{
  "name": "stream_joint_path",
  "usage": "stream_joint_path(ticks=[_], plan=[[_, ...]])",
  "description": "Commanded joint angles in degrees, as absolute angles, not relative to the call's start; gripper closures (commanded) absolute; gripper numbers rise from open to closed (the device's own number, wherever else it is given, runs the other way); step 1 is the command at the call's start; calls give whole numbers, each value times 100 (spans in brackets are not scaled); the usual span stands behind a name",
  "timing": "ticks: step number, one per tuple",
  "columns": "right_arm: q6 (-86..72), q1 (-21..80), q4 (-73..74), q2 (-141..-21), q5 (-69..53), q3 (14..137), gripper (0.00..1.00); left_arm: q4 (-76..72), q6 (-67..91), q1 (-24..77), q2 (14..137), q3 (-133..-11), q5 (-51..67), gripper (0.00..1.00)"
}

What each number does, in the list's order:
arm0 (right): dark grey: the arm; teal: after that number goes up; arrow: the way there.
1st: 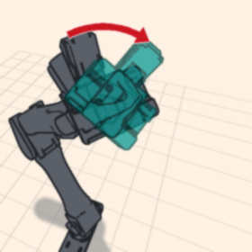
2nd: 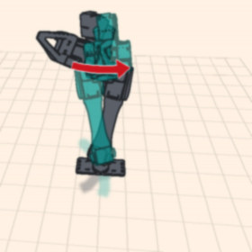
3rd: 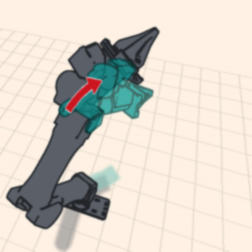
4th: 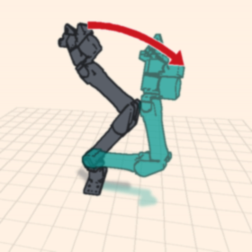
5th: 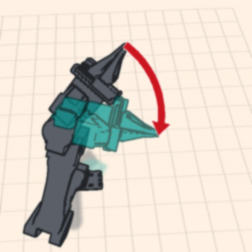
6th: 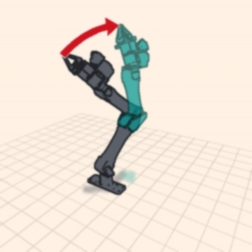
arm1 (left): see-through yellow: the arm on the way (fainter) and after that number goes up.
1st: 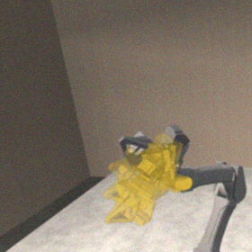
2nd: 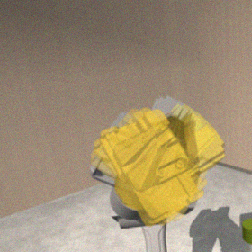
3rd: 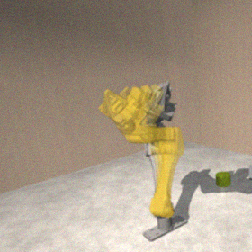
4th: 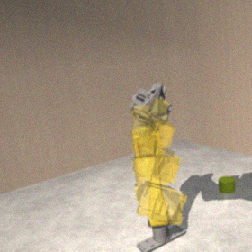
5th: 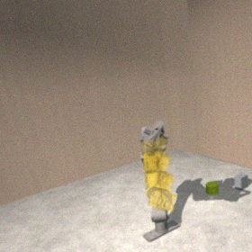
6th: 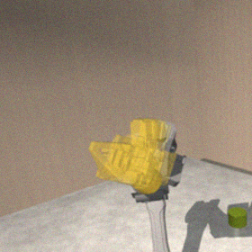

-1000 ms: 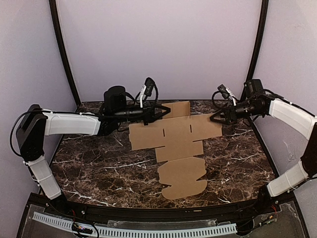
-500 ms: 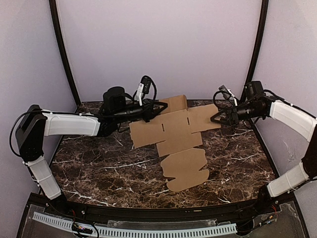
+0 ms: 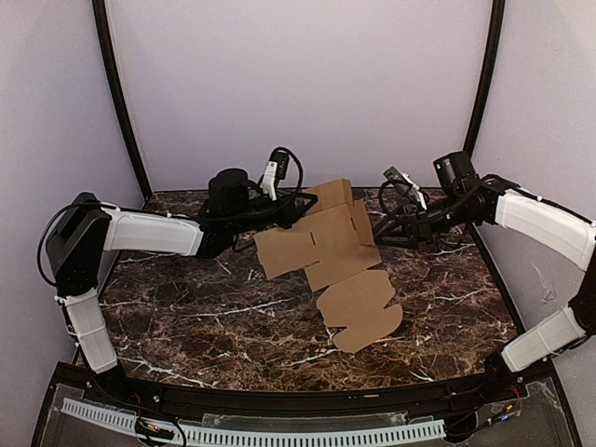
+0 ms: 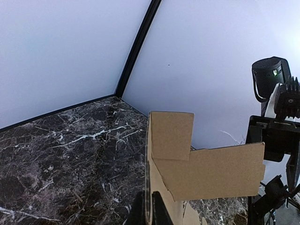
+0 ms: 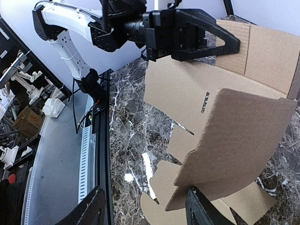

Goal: Fold the paper box

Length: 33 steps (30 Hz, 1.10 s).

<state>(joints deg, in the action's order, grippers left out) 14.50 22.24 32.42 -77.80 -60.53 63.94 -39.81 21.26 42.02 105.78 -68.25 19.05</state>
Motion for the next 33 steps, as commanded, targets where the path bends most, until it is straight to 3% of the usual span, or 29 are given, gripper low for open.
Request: stream_joint_path(ticks=[1, 7, 14, 20, 33], plan=[[1518, 2335, 3159, -8143, -5922, 6606, 42, -4308, 2228, 4236, 10487, -6967, 2066, 99], [1557, 2390, 3018, -8135, -5909, 6439, 41, -4402, 2223, 4236, 10485, -6970, 2599, 99], [1836, 2368, 3351, -7844, -5415, 6456, 41, -4551, 2402, 4187, 10528, -6875, 2830, 90], [1899, 2357, 3357, -7563, -5182, 6319, 43, -4735, 2603, 4085, 10480, -6718, 2893, 99], [3223, 1268, 4966, -7298, -5793, 7418, 38, -5060, 2802, 3918, 10259, -6542, 4213, 99]])
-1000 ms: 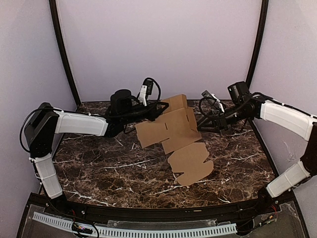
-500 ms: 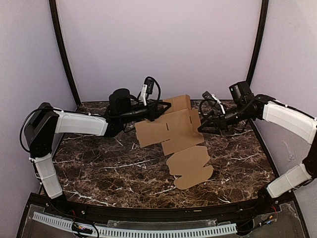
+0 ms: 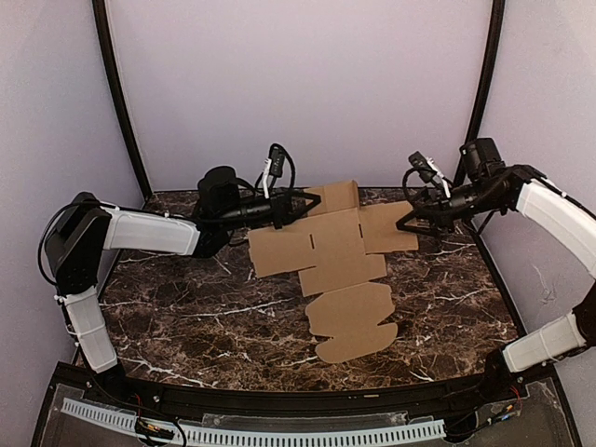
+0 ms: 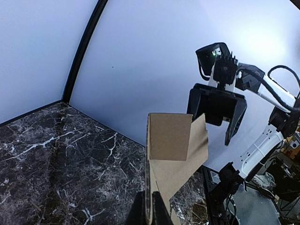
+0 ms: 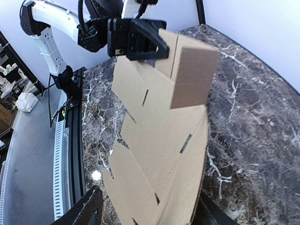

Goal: Fold the paper box

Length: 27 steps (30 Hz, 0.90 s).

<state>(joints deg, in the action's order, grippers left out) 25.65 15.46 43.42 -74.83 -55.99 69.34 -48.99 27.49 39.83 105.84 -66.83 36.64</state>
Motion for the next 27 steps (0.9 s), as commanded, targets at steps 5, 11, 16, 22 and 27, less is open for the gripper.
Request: stream_joint_path(ticks=[5, 11, 16, 22, 27], plan=[[2330, 1318, 3865, -7417, -5118, 7590, 34, -4881, 2756, 3919, 10230, -6509, 4187, 99], [1998, 2244, 3436, -7929, -3925, 8188, 22, -4728, 2800, 3926, 10214, -6591, 4048, 99], [1816, 2441, 3566, -8478, -4037, 8695, 15, -4561, 2708, 3921, 10137, -6596, 4089, 99], [1895, 2513, 3690, -8843, -3876, 8797, 11, -4616, 2717, 3937, 10070, -6549, 4303, 99], [1950, 2500, 3754, -9006, -3460, 8774, 13, -4607, 2697, 3937, 10017, -6541, 4534, 99]])
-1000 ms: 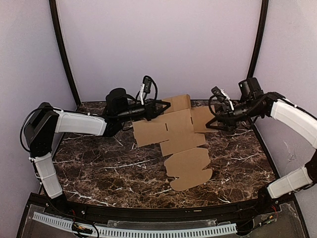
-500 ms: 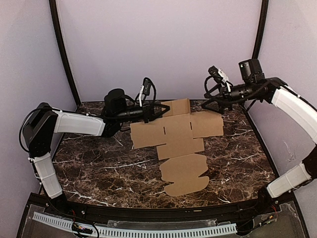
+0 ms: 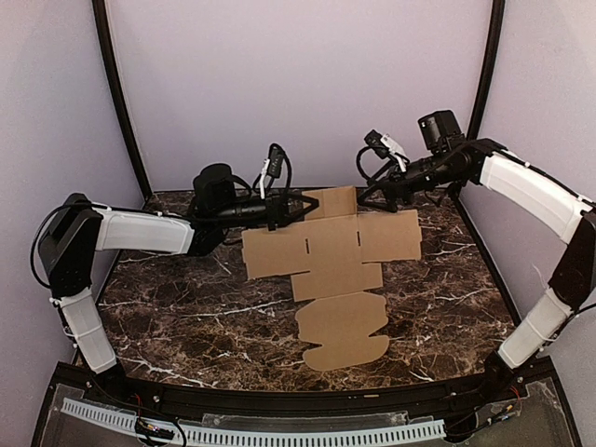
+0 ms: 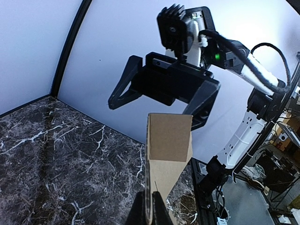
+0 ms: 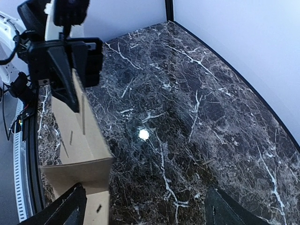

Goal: Fold the paper box

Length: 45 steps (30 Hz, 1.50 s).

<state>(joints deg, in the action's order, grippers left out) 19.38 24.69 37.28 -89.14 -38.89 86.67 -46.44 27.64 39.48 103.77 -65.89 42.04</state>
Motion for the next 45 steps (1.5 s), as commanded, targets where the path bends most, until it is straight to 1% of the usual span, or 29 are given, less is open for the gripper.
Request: stream_joint_path(ticks=[1, 4, 8, 10, 12, 14, 19, 24, 28, 30, 33, 39, 42, 45], plan=[[1964, 2492, 3755, -9026, -3324, 8776, 14, -4597, 2680, 3937, 10006, -6540, 4556, 99], [1929, 2308, 3745, -9048, -3231, 8793, 15, -4565, 2656, 3937, 9998, -6529, 4629, 99], [2047, 2075, 3932, -9031, -3870, 8837, 15, -4409, 2602, 3933, 9993, -6535, 4563, 99], [2266, 2120, 4066, -8890, -4364, 8830, 13, -4290, 2533, 3937, 9990, -6539, 4477, 99], [2455, 2254, 4091, -8678, -4441, 8764, 10, -4082, 2438, 3933, 9989, -6570, 4330, 99], [2533, 2473, 4120, -8548, -4262, 8765, 6, -3891, 2304, 3937, 9998, -6620, 4183, 99], [2242, 2829, 4122, -8779, -4028, 8978, 1, -3488, 2133, 3936, 10006, -6759, 3817, 99], [1919, 2925, 4036, -9220, -2751, 9189, 2, -3701, 2199, 3937, 9936, -6701, 4061, 99], [1713, 2639, 4101, -9434, -2515, 9272, 4, -3833, 2191, 3937, 9830, -6584, 4261, 99], [1653, 2287, 4225, -9556, -2689, 9333, 6, -3949, 2237, 3937, 9797, -6522, 4358, 99], [1604, 2037, 4224, -9587, -2926, 9301, 8, -4056, 2283, 3935, 9831, -6504, 4426, 99], [1760, 1892, 4250, -9597, -3418, 9251, 9, -4178, 2389, 3937, 9904, -6529, 4546, 99], [2007, 1753, 4442, -9386, -3819, 9226, 9, -4089, 2323, 3937, 9880, -6511, 4395, 99], [2152, 1286, 4378, -8981, -3953, 8886, 8, -4087, 2293, 3932, 9814, -6482, 4324, 99]])
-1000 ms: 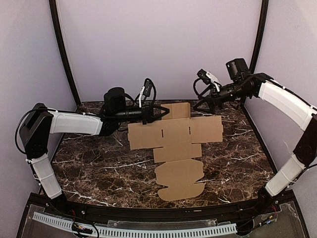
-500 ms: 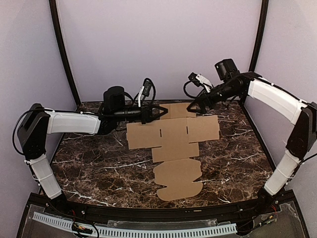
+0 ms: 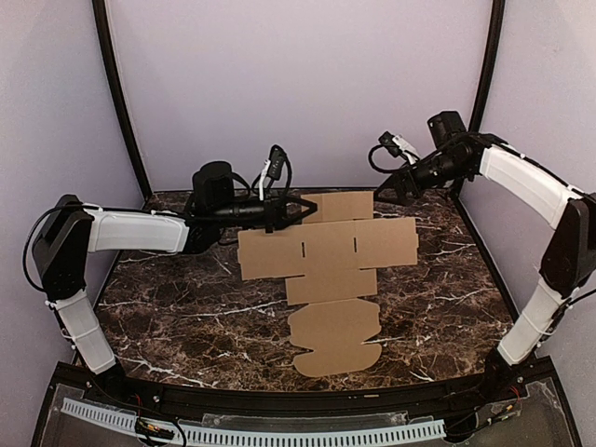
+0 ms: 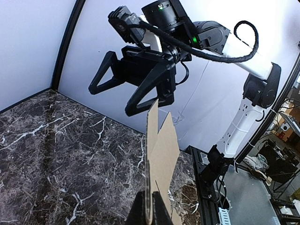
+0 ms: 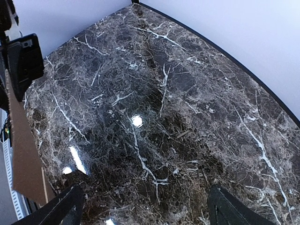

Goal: Fold the paper box

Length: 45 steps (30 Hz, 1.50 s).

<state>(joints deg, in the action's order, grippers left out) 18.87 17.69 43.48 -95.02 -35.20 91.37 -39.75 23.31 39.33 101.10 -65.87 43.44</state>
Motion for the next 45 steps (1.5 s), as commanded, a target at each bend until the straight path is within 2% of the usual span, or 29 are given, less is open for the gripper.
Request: stream_joint_path(ticks=[1, 5, 8, 18, 27, 38, 42, 45], plan=[[2177, 1103, 4302, -8860, -3993, 8699, 8, -4109, 2311, 3935, 9811, -6479, 4337, 99], [2648, 835, 4231, -8626, -4096, 7821, 8, -4459, 2497, 3928, 9835, -6456, 4362, 99], [2772, 848, 4210, -8566, -4656, 7376, 8, -4650, 2607, 3924, 9903, -6446, 4277, 99], [2775, 1399, 4189, -8601, -6064, 7273, 8, -4641, 2756, 3924, 10138, -6640, 3635, 99], [1887, 2090, 3251, -8713, -5730, 7116, 7, -5105, 3174, 3929, 10405, -6734, 3634, 99], [1423, 2317, 2904, -9479, -5844, 7434, 25, -5674, 3592, 3923, 10546, -6791, 4012, 99], [1342, 2318, 2674, -9412, -6028, 7380, 33, -5793, 3792, 3929, 10642, -6880, 4216, 99], [1266, 2317, 2218, -9119, -6098, 7110, 34, -5938, 3964, 3929, 10721, -6948, 4399, 99]])
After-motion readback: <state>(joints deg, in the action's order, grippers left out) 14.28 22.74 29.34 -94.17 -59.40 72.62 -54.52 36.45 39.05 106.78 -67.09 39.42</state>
